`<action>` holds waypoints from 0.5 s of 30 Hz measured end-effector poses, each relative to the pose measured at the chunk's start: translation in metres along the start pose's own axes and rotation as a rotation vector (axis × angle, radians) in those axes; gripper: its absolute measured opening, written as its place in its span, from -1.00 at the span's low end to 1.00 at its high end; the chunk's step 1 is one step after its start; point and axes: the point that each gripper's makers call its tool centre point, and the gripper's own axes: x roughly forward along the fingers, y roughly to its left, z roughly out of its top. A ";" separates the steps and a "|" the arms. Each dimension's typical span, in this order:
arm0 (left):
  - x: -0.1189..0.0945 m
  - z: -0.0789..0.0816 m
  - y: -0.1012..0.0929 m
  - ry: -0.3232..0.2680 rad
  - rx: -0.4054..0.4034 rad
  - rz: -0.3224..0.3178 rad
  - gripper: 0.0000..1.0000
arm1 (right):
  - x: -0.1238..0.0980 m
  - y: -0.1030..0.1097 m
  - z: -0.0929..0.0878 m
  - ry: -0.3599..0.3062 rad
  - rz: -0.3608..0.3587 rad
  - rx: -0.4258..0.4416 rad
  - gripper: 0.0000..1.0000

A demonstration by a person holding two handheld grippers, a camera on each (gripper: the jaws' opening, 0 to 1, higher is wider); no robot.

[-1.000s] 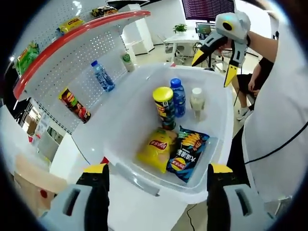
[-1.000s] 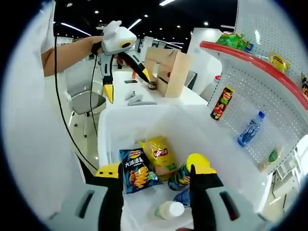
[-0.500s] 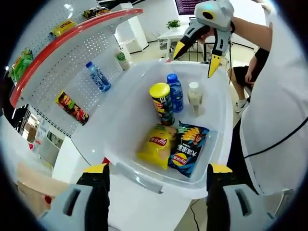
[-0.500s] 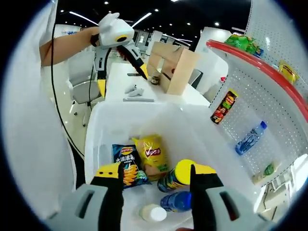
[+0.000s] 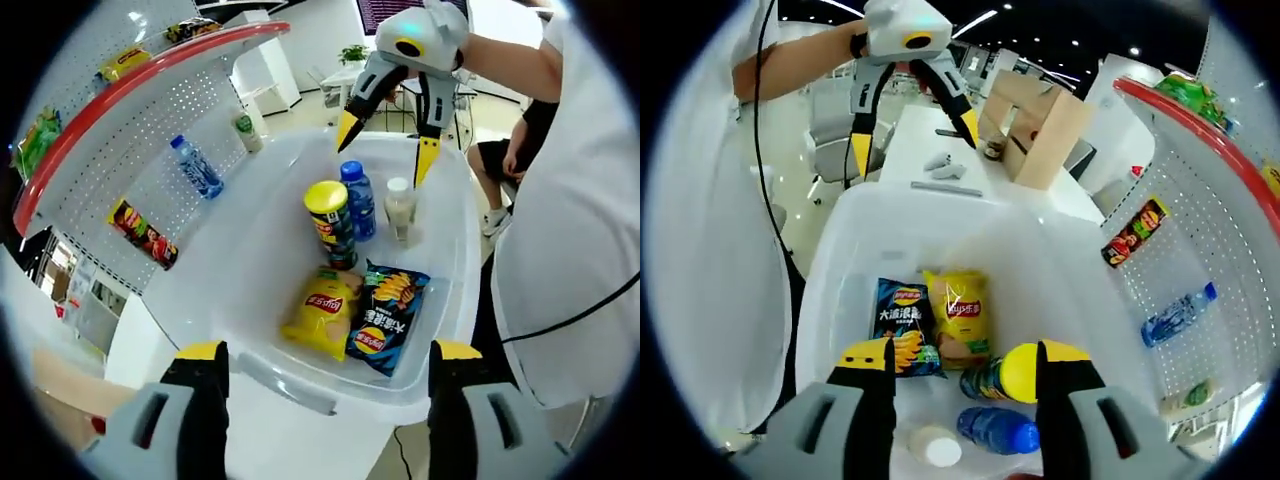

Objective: Place the items from the shopping basket onto the snack and drink counter

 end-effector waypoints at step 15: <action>0.002 -0.011 -0.014 0.022 0.023 -0.035 0.63 | 0.046 0.033 0.000 0.080 0.174 -0.011 0.02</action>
